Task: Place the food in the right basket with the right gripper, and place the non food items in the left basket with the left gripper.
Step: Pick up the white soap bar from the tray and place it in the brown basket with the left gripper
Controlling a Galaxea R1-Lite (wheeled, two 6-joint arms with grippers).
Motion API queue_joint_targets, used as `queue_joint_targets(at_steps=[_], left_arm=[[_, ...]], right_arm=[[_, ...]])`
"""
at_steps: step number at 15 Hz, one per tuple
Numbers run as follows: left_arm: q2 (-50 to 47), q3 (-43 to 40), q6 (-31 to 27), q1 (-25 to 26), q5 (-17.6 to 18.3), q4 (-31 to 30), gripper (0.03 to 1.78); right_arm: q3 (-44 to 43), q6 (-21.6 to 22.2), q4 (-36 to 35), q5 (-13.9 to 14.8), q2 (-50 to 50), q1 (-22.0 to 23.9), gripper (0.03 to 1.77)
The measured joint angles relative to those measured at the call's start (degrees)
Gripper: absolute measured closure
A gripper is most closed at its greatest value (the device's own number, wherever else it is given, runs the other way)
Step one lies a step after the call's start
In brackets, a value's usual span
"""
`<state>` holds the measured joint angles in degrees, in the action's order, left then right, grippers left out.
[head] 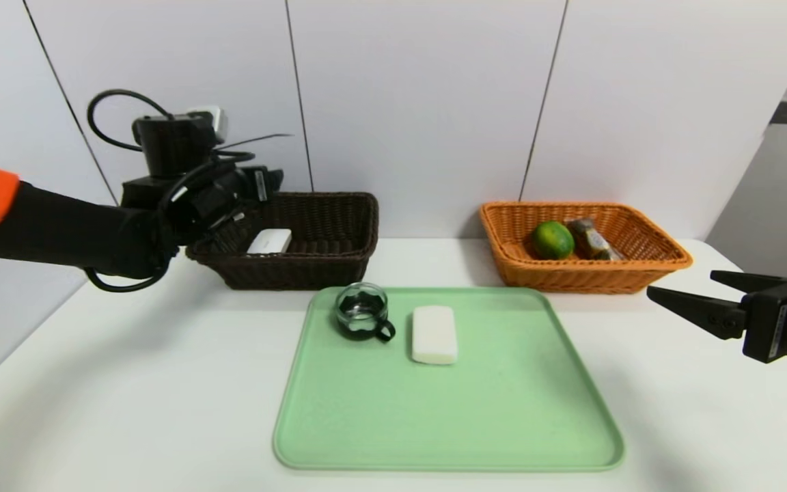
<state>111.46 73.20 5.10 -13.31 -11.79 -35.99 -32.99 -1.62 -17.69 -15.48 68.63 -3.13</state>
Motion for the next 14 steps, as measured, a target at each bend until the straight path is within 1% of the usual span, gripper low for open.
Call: queue_joint_targets(at_steps=[2,3,5,6,8,10,12,14], left_arm=[[-5.56,-1.95,2.91,-2.36,-0.77,-0.21,0.22],[-8.57,-5.21,5.12,-4.21,-1.49,-0.32,0.21],[-14.49,-15.15,9.23,-8.59,-3.69,-2.95,0.19],[-16.92,-21.14,10.50,-10.63,-4.88,-6.27,0.17],[-19.68,-32.22,11.63,-13.73,-6.57,-16.04,0.16],[-20.14,-41.86,12.02,-16.45,-7.91,-28.87,0.15],[-18.41,-48.87,12.35,-20.26,-10.17,-40.12,0.14],[-14.65,-52.61,12.59,-22.63,-11.58,-47.82,0.14]], right_arm=[[0.13,-0.09,0.02,0.02,0.07,-0.02,0.09],[0.27,-0.11,0.17,0.02,0.07,0.00,0.09],[0.49,-0.13,0.11,0.16,-0.06,-0.02,0.09],[0.59,-0.22,0.09,0.18,-0.13,0.00,0.09],[0.68,-0.55,0.09,0.22,-0.33,0.00,0.09],[0.50,-0.63,0.16,0.20,-0.34,-0.02,0.09],[0.55,-0.35,0.38,0.22,-0.33,-0.02,0.09],[0.39,-0.28,0.35,0.18,-0.13,0.74,0.09]])
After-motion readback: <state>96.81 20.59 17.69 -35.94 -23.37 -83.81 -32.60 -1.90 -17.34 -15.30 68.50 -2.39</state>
